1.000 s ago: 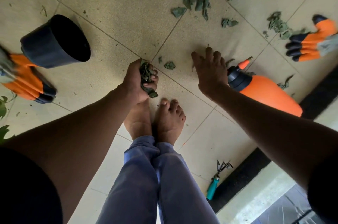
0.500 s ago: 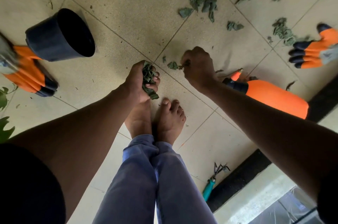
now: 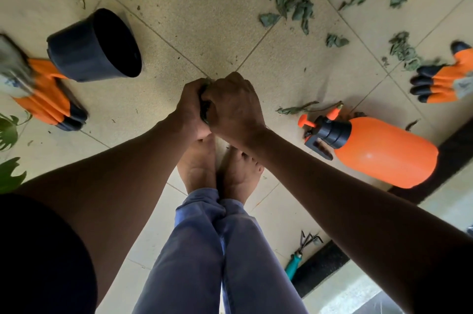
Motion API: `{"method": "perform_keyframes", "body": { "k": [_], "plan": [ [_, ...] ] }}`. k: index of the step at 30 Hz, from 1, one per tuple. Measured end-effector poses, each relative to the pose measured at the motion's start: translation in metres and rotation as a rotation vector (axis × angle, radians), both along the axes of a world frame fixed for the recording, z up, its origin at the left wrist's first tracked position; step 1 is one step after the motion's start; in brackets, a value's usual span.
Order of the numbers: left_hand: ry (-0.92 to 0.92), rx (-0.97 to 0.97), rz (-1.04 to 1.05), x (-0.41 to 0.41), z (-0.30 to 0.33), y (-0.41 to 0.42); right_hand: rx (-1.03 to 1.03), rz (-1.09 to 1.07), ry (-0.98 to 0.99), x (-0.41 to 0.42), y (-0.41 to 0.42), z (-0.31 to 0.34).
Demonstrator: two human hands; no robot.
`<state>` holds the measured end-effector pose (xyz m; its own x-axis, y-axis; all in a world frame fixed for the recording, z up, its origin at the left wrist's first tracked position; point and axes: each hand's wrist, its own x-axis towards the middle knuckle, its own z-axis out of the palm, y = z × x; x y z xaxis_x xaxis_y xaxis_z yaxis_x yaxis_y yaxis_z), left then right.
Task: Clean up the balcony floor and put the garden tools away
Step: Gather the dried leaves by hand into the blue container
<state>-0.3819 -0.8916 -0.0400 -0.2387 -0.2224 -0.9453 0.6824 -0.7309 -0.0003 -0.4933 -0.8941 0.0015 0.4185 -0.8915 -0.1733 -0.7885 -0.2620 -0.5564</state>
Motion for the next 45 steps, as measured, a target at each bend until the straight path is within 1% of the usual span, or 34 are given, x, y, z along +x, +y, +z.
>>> {"method": "perform_keyframes", "body": {
  "k": [1,3,4,5,7,9,11,16,20,21,23,25,27,29,31,32,34,36,37,38,39,40,41,42,43,44,45],
  "plan": [
    [-0.013,-0.014,-0.012,0.002,-0.002,0.001,0.030,0.015,-0.054,-0.001,0.000,0.001],
    [-0.022,-0.026,-0.034,0.005,-0.003,0.003,0.076,-0.025,-0.159,-0.006,-0.001,0.002],
    [-0.011,-0.022,-0.028,0.007,-0.004,0.004,0.078,-0.062,-0.168,-0.010,-0.002,0.000],
    [0.004,-0.011,-0.011,0.008,-0.004,0.004,0.073,-0.097,-0.144,-0.015,-0.005,-0.004],
    [0.018,0.012,0.008,0.013,-0.006,0.005,0.056,-0.129,0.011,-0.029,-0.011,-0.018],
    [0.012,0.029,0.006,0.017,-0.008,0.007,0.106,-0.089,0.217,-0.044,-0.014,-0.036],
    [0.014,0.042,0.014,0.020,-0.008,0.010,0.162,-0.005,0.340,-0.052,-0.015,-0.049],
    [0.024,0.054,-0.006,0.028,-0.007,0.014,0.215,0.101,0.372,-0.044,-0.018,-0.053],
    [0.064,0.093,-0.019,0.029,-0.005,0.016,0.214,0.199,0.413,-0.040,-0.028,-0.057],
    [0.077,0.095,-0.024,0.029,-0.005,0.016,0.220,0.194,0.406,-0.040,-0.030,-0.060],
    [0.092,0.099,-0.022,0.030,-0.005,0.016,0.258,0.112,0.353,-0.041,-0.034,-0.065],
    [0.088,0.108,-0.010,0.030,-0.004,0.015,0.354,-0.062,0.260,-0.039,-0.037,-0.062],
    [0.084,0.103,-0.012,0.032,0.001,0.013,0.510,-0.298,0.059,-0.031,-0.041,-0.047],
    [0.080,0.090,-0.008,0.034,0.003,0.010,0.634,-0.460,-0.195,-0.018,-0.039,-0.018],
    [0.054,0.086,-0.010,0.032,0.003,0.011,0.689,-0.521,-0.378,-0.006,-0.032,0.013],
    [0.029,0.078,-0.024,0.030,0.005,0.012,0.690,-0.525,-0.421,0.000,-0.026,0.026],
    [-0.013,0.064,-0.082,0.029,0.016,0.007,0.605,-0.476,-0.423,0.011,-0.011,0.043],
    [-0.041,0.041,-0.161,0.024,0.031,0.000,0.436,-0.355,-0.299,0.015,0.000,0.046],
    [-0.038,0.076,-0.150,0.020,0.039,0.000,0.348,-0.291,-0.216,0.014,0.001,0.042],
    [-0.097,0.147,-0.196,0.016,0.035,-0.001,0.279,-0.238,-0.131,0.011,0.001,0.039],
    [-0.212,0.380,-0.175,0.028,0.027,-0.010,0.212,-0.186,-0.060,0.008,0.000,0.035],
    [-0.318,0.366,-0.166,0.032,0.019,0.004,0.172,-0.141,0.004,0.006,-0.002,0.035],
    [-0.445,0.206,-0.388,0.024,0.001,0.037,0.151,-0.101,0.070,0.004,-0.003,0.035],
    [-0.753,0.103,-0.624,0.018,-0.022,0.068,0.147,-0.064,0.138,0.003,-0.004,0.039],
    [-0.929,0.014,-0.714,0.012,-0.040,0.087,0.147,-0.025,0.185,-0.002,-0.008,0.041],
    [-0.961,-0.068,-0.758,0.006,-0.050,0.100,0.155,0.009,0.198,-0.008,-0.013,0.045],
    [-0.984,-0.096,-0.750,0.005,-0.053,0.103,0.182,0.046,0.186,-0.017,-0.019,0.048]
  ]
}}
